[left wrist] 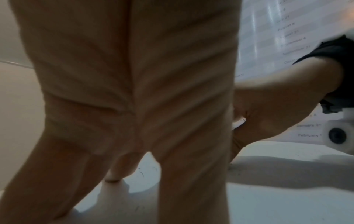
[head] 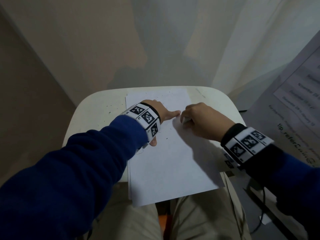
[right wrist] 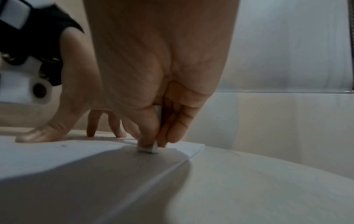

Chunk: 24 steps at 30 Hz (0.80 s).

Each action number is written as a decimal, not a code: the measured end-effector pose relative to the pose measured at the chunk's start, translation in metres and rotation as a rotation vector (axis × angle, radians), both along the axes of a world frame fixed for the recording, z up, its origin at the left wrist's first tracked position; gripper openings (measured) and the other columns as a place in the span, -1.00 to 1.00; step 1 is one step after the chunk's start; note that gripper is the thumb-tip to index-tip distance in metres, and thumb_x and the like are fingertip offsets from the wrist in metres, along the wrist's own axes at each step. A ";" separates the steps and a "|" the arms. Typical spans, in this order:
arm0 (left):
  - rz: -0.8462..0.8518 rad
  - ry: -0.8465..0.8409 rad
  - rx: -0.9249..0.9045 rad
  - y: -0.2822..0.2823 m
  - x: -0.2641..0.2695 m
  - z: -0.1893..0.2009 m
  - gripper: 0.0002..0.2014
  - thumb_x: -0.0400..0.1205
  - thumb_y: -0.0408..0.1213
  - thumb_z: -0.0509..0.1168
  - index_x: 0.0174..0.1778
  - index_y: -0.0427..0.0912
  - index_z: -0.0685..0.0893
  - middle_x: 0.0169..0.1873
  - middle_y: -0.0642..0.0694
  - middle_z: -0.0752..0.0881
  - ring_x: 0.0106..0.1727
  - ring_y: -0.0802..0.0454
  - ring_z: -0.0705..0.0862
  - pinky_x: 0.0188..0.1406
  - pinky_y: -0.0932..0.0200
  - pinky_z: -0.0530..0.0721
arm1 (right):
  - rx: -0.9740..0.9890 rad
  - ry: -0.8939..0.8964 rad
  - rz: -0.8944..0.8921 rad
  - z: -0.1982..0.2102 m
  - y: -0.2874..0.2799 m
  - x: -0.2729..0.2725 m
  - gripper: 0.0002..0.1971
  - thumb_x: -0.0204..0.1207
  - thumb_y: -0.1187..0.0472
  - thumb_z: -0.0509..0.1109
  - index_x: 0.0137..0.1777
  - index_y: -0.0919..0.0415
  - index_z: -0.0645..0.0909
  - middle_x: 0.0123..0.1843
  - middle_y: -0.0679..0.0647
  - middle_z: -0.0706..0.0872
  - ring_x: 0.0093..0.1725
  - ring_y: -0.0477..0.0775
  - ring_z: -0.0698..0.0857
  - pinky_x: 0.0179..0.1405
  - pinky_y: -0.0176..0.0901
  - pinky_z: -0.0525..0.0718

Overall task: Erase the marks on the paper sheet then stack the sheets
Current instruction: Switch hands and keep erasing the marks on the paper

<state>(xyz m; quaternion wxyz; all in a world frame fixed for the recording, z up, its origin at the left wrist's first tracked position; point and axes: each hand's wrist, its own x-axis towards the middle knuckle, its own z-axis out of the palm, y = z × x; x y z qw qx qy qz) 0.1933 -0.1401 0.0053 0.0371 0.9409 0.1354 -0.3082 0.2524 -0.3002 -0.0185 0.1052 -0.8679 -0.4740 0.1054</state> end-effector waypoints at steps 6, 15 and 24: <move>-0.033 0.030 0.006 -0.001 -0.001 0.002 -0.30 0.67 0.15 0.20 0.74 0.05 0.22 0.62 -0.23 0.36 0.53 -0.21 0.49 0.21 -0.04 0.51 | -0.033 0.044 -0.011 -0.006 -0.006 -0.001 -0.86 0.37 0.33 0.38 -0.31 0.08 0.69 -0.25 0.00 0.68 -0.25 0.11 0.68 -0.18 0.12 0.71; -0.237 0.069 0.115 -0.006 -0.011 0.014 0.12 0.51 0.15 0.51 0.72 0.35 -0.25 0.62 -0.24 0.34 0.47 -0.22 0.53 0.12 0.00 0.55 | 0.029 0.001 -0.059 -0.002 0.003 -0.001 -0.85 0.46 0.29 0.33 -0.29 0.11 0.66 -0.19 0.08 0.66 -0.21 0.22 0.67 -0.17 0.13 0.69; -0.273 0.046 0.155 -0.005 -0.012 0.009 0.21 0.45 0.12 0.58 0.71 0.36 -0.28 0.58 -0.27 0.35 0.46 -0.22 0.52 0.07 0.02 0.55 | 0.025 0.032 -0.063 0.002 0.002 0.001 -0.72 0.41 0.34 0.37 -0.41 -0.06 0.53 -0.25 -0.02 0.65 -0.23 0.16 0.69 -0.20 0.07 0.69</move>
